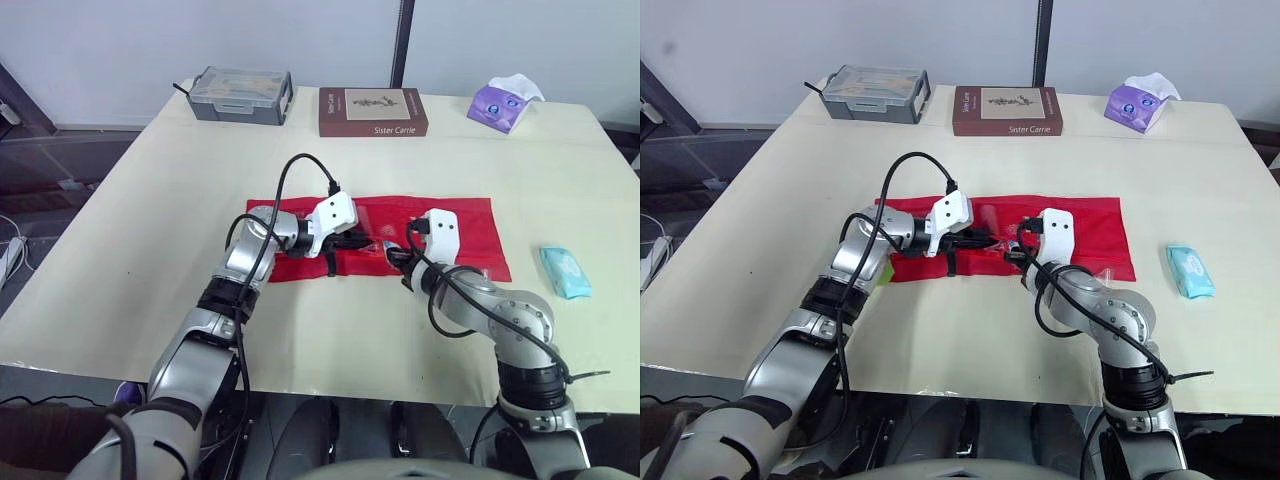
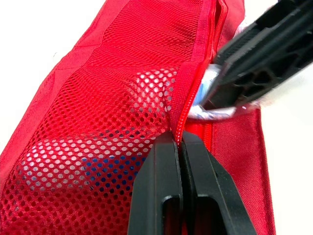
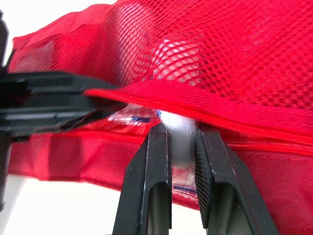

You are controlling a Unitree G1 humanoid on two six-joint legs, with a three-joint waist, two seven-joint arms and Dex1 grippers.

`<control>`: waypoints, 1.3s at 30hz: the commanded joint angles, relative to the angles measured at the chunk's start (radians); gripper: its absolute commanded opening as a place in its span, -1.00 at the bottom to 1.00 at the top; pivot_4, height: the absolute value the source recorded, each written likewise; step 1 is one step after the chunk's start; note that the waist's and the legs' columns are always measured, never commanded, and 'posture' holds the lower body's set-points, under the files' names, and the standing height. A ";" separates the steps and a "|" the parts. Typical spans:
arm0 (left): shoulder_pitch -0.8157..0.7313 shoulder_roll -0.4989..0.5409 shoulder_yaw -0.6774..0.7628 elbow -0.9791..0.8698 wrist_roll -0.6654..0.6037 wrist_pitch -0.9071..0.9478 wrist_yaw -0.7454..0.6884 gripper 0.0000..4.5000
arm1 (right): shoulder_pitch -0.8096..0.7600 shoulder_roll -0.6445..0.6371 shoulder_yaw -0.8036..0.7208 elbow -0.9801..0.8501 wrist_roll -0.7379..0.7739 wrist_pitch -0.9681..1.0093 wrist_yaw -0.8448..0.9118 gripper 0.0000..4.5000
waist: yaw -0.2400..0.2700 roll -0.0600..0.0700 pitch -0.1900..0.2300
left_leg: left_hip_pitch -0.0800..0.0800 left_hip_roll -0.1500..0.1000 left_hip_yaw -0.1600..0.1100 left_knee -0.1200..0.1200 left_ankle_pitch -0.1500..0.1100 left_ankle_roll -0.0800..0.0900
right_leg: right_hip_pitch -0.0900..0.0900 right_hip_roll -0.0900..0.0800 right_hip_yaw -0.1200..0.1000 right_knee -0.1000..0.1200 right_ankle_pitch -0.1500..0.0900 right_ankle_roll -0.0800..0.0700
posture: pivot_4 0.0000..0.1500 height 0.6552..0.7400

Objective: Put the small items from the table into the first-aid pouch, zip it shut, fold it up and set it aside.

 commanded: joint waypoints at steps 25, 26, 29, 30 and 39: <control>-0.048 0.034 -0.009 0.106 -0.003 -0.113 -0.026 -1.00 | -0.014 -0.355 0.226 -0.233 -0.395 -0.026 0.625 0.11 | -0.004 0.001 0.001 | 0.001 0.001 0.000 0.000 0.000 0.000 | 0.000 0.001 0.000 0.000 0.000 0.000 | 1.00 1.00; -0.054 0.034 -0.010 0.115 -0.002 -0.120 -0.028 -1.00 | -0.006 -0.359 0.230 -0.229 -0.403 -0.030 0.634 0.00 | -0.004 0.001 0.001 | 0.001 0.001 0.000 0.000 0.000 0.000 | 0.000 0.001 0.000 0.000 0.000 0.000 | 1.00 1.00; -0.068 0.033 -0.014 0.136 -0.003 -0.136 -0.036 -1.00 | -0.008 -0.362 0.264 -0.190 -0.460 -0.060 0.651 -0.54 | -0.003 0.001 0.001 | 0.001 0.001 0.000 0.000 0.000 0.000 | 0.000 0.002 0.000 0.000 0.000 0.000 | 1.00 1.00; -0.071 0.034 -0.014 0.140 -0.003 -0.141 -0.041 -1.00 | -0.016 -0.357 0.277 -0.172 -0.479 -0.070 0.653 -0.80 | -0.002 0.001 0.001 | 0.000 0.001 0.000 0.000 0.000 0.000 | 0.000 0.001 0.000 0.000 0.000 0.000 | 1.00 1.00; -0.068 0.043 -0.023 0.132 -0.003 -0.159 -0.081 -1.00 | -0.127 -0.226 0.349 0.126 -0.669 -0.244 0.669 -0.98 | -0.001 0.001 0.001 | 0.000 0.001 0.000 0.000 0.000 0.000 | 0.000 0.002 0.000 0.000 0.000 0.000 | 1.00 1.00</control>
